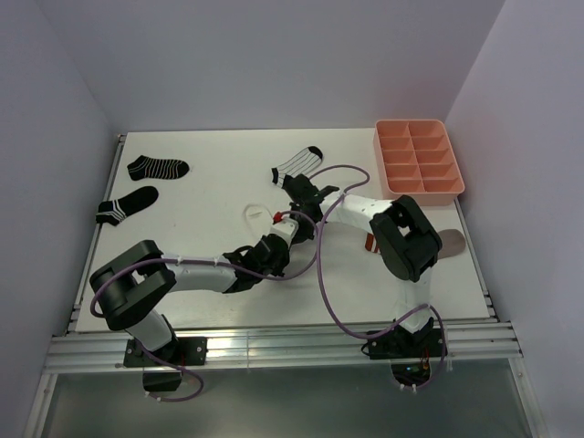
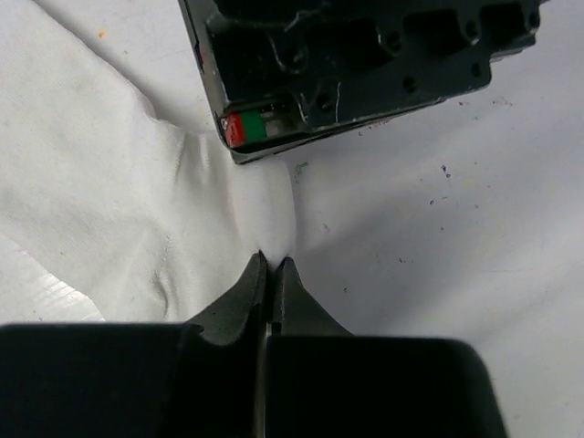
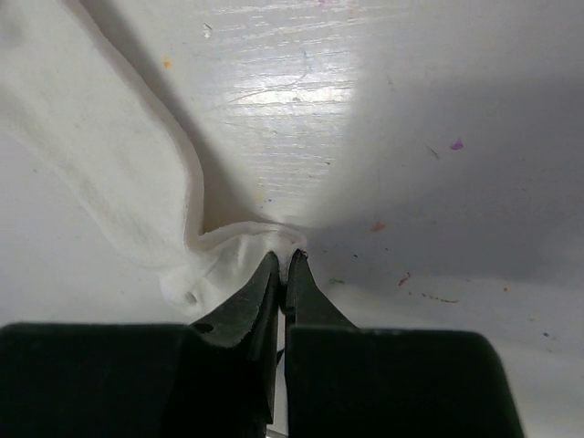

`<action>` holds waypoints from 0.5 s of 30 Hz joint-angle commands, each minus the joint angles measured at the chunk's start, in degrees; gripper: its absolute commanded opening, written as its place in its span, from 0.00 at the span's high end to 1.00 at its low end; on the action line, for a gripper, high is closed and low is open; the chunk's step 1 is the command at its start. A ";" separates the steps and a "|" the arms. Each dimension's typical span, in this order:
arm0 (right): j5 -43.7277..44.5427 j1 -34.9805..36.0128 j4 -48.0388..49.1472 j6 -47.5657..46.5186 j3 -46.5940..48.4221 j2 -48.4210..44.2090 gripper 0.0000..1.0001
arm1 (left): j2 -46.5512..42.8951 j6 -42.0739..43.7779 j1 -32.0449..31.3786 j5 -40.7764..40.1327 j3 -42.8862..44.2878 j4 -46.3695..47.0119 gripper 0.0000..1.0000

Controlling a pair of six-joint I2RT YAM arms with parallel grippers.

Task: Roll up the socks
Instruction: Roll the sock at the center of the board.

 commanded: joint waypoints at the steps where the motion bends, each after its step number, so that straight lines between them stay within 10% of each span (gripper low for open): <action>1: -0.85 0.41 5.23 1.06 -2.60 -1.02 1.00 | 0.55 -4.10 0.32 3.49 -0.17 -2.95 0.99; 8: -0.60 0.23 16.03 3.51 -9.63 -7.26 0.94 | -3.14 -11.92 10.07 17.56 -3.16 -3.48 0.99; 15: -0.24 -0.47 28.08 5.54 -18.16 -14.55 0.69 | -2.97 -19.38 16.75 29.95 -5.97 -2.08 1.00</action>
